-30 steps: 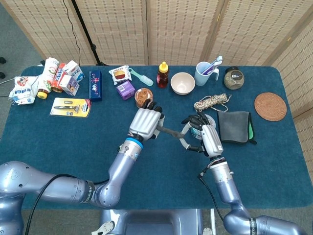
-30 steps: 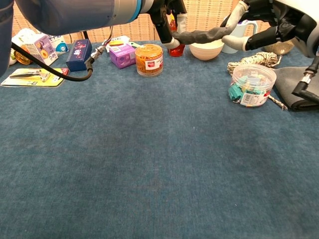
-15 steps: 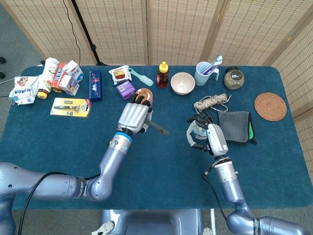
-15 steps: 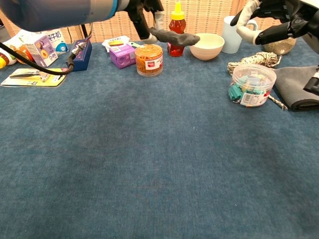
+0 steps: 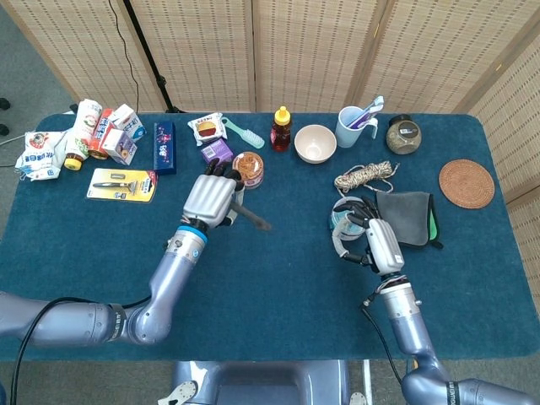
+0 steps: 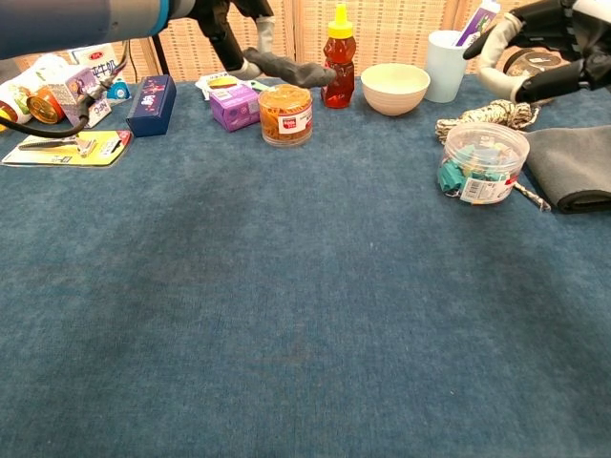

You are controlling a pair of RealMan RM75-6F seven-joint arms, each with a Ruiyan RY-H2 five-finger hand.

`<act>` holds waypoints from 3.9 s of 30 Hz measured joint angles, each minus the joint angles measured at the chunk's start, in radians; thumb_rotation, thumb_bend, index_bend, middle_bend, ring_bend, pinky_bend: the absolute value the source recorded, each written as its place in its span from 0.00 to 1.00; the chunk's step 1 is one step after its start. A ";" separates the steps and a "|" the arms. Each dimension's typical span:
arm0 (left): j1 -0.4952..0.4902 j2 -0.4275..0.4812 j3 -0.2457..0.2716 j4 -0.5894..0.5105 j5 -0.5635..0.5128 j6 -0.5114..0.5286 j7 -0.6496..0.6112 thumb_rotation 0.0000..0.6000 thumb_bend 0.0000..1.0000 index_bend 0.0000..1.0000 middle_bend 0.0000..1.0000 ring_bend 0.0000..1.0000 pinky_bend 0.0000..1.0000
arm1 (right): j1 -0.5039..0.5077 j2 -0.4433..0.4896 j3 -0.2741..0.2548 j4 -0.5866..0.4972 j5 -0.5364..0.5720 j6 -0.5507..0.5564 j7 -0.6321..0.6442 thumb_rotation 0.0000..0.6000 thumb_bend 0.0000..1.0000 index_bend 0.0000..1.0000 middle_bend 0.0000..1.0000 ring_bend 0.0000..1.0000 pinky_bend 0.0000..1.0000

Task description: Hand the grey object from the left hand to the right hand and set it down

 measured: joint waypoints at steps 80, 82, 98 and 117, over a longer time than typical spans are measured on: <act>-0.167 -0.181 -0.123 0.031 -0.121 0.115 0.154 1.00 0.50 0.76 0.27 0.07 0.00 | 0.069 -0.058 0.020 -0.021 0.016 -0.058 -0.028 1.00 0.31 0.44 0.19 0.07 0.00; -0.164 -0.182 -0.120 0.033 -0.117 0.116 0.153 1.00 0.50 0.76 0.27 0.07 0.00 | 0.069 -0.058 0.019 -0.020 0.017 -0.058 -0.029 1.00 0.31 0.43 0.19 0.07 0.00; -0.153 -0.190 -0.115 0.033 -0.101 0.120 0.149 1.00 0.50 0.76 0.27 0.07 0.00 | 0.072 -0.081 0.025 -0.010 0.027 -0.044 -0.054 1.00 0.31 0.40 0.06 0.00 0.00; -0.149 -0.205 -0.119 0.039 -0.082 0.138 0.155 1.00 0.50 0.76 0.27 0.07 0.00 | 0.076 -0.093 0.025 -0.002 0.036 -0.044 -0.075 1.00 0.31 0.32 0.04 0.00 0.00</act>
